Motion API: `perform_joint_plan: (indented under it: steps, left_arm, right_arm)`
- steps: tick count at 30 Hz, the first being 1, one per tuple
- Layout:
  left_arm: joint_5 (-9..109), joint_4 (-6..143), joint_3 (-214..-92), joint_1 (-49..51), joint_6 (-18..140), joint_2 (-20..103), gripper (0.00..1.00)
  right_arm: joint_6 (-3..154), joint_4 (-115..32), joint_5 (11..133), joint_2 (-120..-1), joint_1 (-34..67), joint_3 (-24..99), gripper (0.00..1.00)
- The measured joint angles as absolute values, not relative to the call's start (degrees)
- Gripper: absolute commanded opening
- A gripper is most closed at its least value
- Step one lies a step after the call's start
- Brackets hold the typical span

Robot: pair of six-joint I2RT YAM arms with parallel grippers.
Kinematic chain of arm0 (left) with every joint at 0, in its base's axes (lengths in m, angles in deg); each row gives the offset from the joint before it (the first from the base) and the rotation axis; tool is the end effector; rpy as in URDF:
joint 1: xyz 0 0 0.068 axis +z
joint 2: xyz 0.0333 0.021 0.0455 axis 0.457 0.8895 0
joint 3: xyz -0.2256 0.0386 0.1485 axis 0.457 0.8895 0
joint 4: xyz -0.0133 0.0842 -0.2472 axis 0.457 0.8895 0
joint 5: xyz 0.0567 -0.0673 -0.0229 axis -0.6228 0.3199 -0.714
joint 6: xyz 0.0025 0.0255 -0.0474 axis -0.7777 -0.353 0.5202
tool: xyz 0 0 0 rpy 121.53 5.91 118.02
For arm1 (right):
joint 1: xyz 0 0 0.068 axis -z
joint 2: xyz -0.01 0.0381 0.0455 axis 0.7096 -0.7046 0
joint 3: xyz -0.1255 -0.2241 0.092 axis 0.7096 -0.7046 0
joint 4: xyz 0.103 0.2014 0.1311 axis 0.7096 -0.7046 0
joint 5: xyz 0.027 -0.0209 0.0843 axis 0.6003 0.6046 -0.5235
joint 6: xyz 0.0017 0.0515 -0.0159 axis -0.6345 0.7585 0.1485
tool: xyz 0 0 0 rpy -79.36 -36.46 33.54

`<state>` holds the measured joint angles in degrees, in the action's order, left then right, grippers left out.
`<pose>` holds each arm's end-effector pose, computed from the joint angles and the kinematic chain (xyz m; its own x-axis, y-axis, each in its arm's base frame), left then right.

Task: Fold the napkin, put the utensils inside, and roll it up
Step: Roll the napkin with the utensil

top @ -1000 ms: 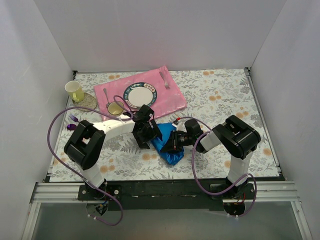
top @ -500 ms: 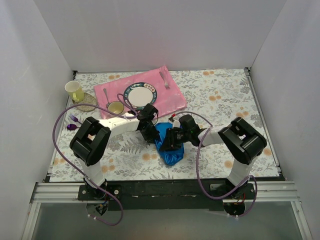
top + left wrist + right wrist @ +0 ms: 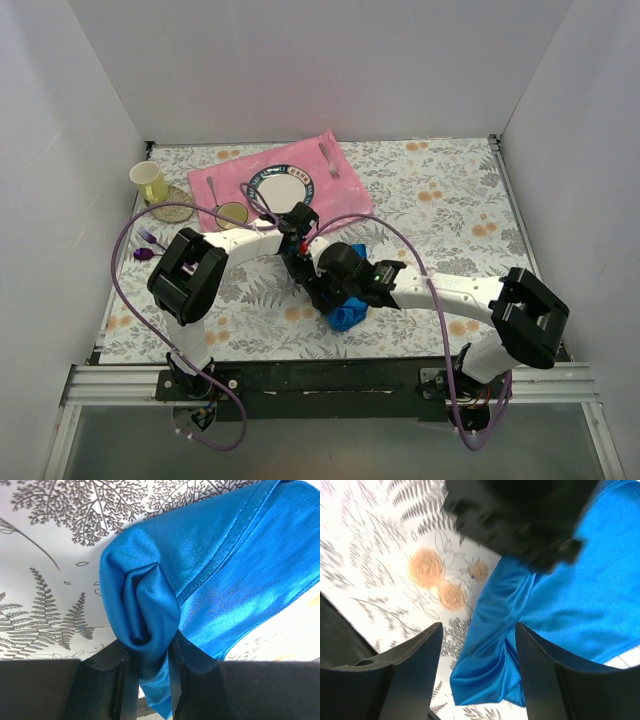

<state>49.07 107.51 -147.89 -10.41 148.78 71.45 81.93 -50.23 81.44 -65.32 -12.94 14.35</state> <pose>0.2725 -0.2154 0.1550 -0.5024 -0.8504 0.1563 -0.8560 0.4637 -0.2286 0.1688 0.2699 0.2175 -0.5384 -0.4393 -0.7191 -0.7367 0.6597 0.1485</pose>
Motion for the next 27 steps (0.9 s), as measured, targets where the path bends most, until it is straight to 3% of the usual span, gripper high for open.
perform_joint_plan:
  steps: [6,15,21,25,27]
  left_arm:
    - [51.1,108.3,-148.9,-10.0,147.6,72.5,0.00]
    - [55.2,107.2,-148.2,-8.9,147.1,72.9,0.00]
    - [57.3,105.9,-147.5,-8.6,146.4,72.9,0.00]
    - [58.2,104.2,-146.1,-7.9,145.8,72.2,0.16]
    - [58.9,101.8,-144.0,-7.4,146.0,71.1,0.30]
  right_arm:
    - [78.5,-54.5,96.9,-68.8,-24.3,16.0,0.69]
    - [78.1,-54.4,108.0,-76.9,-26.5,17.6,0.63]
    - [77.6,-53.2,108.7,-77.9,-26.2,17.5,0.29]
    - [77.6,-53.0,105.6,-77.4,-23.8,17.0,0.18]
    - [77.8,-52.1,102.3,-76.3,-21.8,16.1,0.12]
